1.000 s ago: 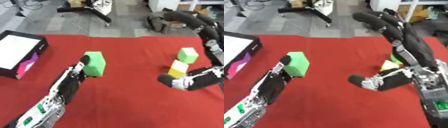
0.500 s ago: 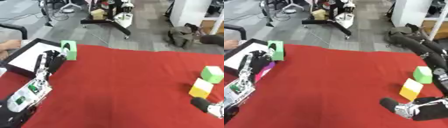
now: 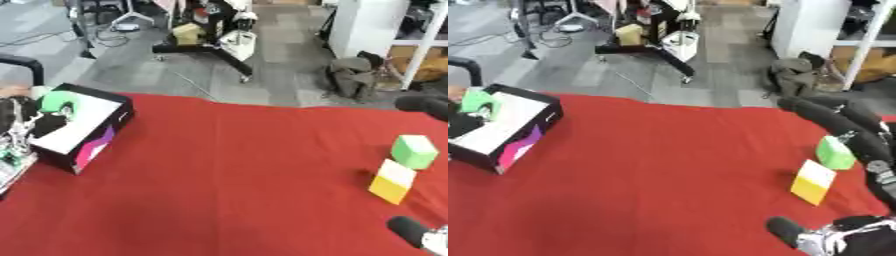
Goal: Pick up the objects with one hand, pass them to the other hand, and then place them into the box on the other side of the table.
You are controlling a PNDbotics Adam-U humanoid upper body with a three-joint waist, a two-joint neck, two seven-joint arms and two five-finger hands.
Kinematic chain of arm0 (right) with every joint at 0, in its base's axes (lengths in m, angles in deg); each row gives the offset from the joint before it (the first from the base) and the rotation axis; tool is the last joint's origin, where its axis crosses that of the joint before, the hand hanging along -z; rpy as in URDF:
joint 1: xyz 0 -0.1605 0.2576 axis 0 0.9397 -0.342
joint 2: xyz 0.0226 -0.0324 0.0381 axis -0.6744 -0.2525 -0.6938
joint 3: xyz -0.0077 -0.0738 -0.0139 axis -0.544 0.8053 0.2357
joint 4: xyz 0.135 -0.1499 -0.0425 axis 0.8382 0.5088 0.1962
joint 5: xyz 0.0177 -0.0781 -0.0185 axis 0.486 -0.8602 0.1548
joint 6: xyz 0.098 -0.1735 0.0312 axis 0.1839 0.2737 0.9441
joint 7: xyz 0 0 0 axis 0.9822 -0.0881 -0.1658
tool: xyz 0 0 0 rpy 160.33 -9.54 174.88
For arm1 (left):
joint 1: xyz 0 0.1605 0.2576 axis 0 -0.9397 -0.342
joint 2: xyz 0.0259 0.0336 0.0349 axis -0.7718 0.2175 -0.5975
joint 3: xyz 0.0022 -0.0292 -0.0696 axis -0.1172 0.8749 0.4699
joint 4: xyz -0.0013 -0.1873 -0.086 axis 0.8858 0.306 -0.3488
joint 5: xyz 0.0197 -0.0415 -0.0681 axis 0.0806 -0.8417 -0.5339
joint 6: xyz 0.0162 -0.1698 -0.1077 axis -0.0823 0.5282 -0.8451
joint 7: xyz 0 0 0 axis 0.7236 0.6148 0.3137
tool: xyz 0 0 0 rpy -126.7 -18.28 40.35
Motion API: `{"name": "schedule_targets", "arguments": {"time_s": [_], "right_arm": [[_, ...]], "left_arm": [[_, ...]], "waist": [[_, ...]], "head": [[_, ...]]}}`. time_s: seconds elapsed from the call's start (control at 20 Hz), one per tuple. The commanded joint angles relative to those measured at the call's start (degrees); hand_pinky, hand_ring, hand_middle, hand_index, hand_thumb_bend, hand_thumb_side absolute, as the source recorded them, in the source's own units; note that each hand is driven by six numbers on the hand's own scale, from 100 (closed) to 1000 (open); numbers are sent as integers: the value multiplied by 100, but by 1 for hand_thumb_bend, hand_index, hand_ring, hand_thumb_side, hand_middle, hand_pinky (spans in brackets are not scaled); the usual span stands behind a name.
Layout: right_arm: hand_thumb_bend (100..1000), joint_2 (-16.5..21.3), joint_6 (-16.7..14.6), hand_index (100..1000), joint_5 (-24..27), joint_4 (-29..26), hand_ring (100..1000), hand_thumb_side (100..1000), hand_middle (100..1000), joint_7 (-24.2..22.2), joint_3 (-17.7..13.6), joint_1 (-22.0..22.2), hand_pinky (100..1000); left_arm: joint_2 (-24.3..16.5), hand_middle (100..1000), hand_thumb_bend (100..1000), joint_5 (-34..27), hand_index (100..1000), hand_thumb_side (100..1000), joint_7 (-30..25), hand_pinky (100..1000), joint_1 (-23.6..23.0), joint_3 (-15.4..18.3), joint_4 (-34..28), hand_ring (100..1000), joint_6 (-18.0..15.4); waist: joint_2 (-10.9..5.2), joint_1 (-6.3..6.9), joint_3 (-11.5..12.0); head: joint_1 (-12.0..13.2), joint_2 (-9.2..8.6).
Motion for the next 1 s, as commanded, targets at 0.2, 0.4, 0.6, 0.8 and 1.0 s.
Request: {"name": "schedule_targets", "arguments": {"time_s": [0.2, 0.4, 0.6, 0.8, 1.0], "right_arm": [[422, 123, -51, 983, 89, -94, 832, 547, 849, -156, -40, -11, 844], [423, 131, -74, 983, 125, -79, 832, 544, 848, -203, -52, 11, 845], [442, 130, -113, 984, 158, -44, 834, 522, 845, -246, -37, 33, 848], [443, 198, -120, 984, 154, 130, 832, 520, 840, -228, -142, 77, 852], [455, 426, -32, 980, 158, 477, 828, 532, 825, -59, -366, 139, 866]], "left_arm": [[-305, 819, 652, -342, 867, 623, 2012, 895, -41, 74, 279, 859, 2053], [-294, 850, 669, -139, 870, 681, 2013, 923, -41, 103, -128, 898, 2053], [-282, 813, 517, -41, 805, 386, 2013, 904, 18, 48, -350, 858, 2002], [-129, 727, 556, 276, 774, 173, 1946, 867, 527, -461, -870, 803, 1687], [196, 664, 532, 676, 746, 100, 1580, 841, 1176, -1110, -1520, 760, 1288]], "waist": [[-28, 45, -30], [-33, 44, -21], [-69, 33, -100], [-99, -7, -222], [-133, -59, -192]], "head": [[-30, -100], [-52, -80], [-111, 91], [-800, 457], [-1846, 771]]}}
